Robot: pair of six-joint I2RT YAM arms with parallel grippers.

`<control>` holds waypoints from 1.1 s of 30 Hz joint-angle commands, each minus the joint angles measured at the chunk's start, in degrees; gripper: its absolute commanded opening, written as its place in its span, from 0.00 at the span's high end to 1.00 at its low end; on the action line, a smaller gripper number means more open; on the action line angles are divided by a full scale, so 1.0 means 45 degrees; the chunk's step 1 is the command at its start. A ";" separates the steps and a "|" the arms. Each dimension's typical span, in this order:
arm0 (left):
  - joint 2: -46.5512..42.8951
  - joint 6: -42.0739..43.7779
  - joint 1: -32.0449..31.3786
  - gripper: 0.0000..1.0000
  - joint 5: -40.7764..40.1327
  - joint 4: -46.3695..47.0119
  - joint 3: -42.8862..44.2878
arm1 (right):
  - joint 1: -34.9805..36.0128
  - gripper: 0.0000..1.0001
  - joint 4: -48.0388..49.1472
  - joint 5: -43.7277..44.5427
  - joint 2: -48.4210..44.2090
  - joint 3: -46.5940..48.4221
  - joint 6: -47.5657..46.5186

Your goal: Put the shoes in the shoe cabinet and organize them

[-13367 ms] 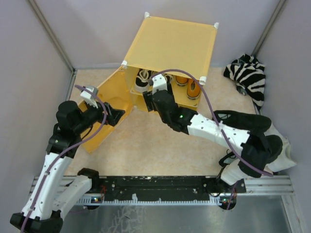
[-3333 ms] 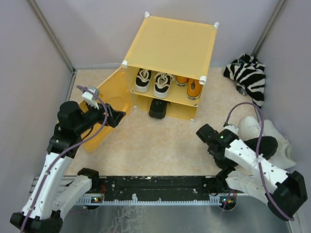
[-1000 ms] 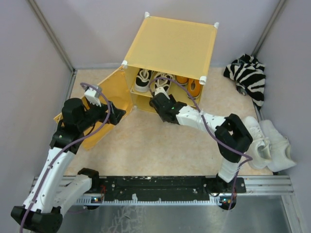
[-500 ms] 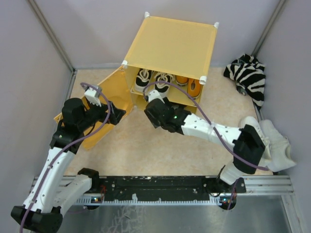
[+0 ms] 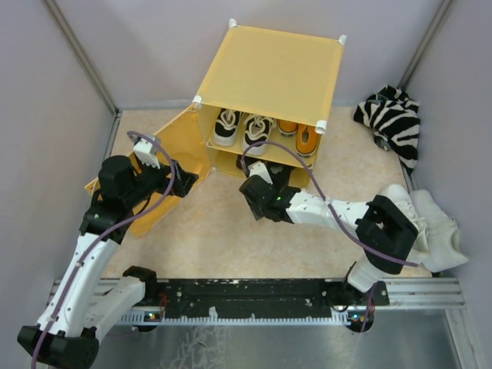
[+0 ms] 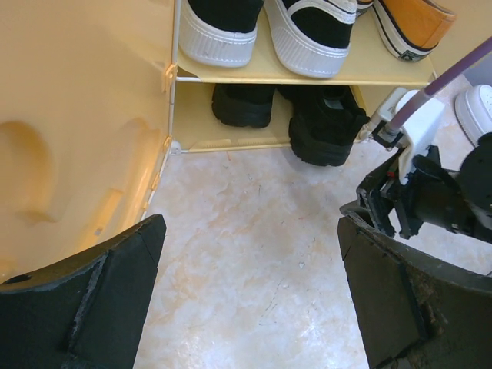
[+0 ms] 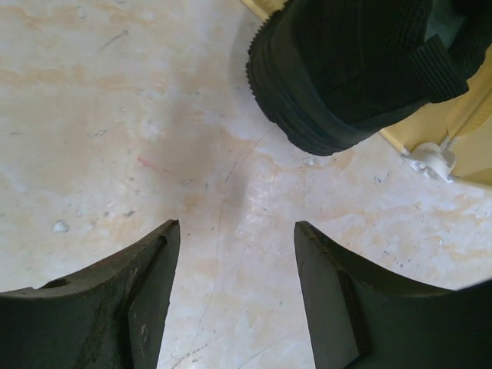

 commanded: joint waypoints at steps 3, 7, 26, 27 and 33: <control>-0.0148 0.0104 -0.0074 0.01 -0.0235 0.0389 -0.0140 | -0.0602 0.43 0.3131 0.1670 0.0725 -0.0727 0.0139; -0.0281 0.0117 -0.0075 0.01 -0.0332 0.0375 -0.0161 | -0.1250 0.44 0.4757 0.2357 0.0996 -0.1151 -0.0493; -0.0453 -0.0047 -0.0073 0.01 -0.0244 0.0138 0.0258 | -0.2718 0.43 0.6248 0.2575 0.2300 0.0083 -0.2036; -0.0460 -0.0181 -0.0074 0.01 0.0001 0.0121 0.0454 | -0.2588 0.42 0.5905 0.2122 0.2002 -0.0041 -0.1979; -0.0450 -0.1259 -0.0072 0.01 0.1662 0.0990 0.1712 | -0.0629 0.38 0.4036 0.0560 -0.0629 -0.0947 -0.2117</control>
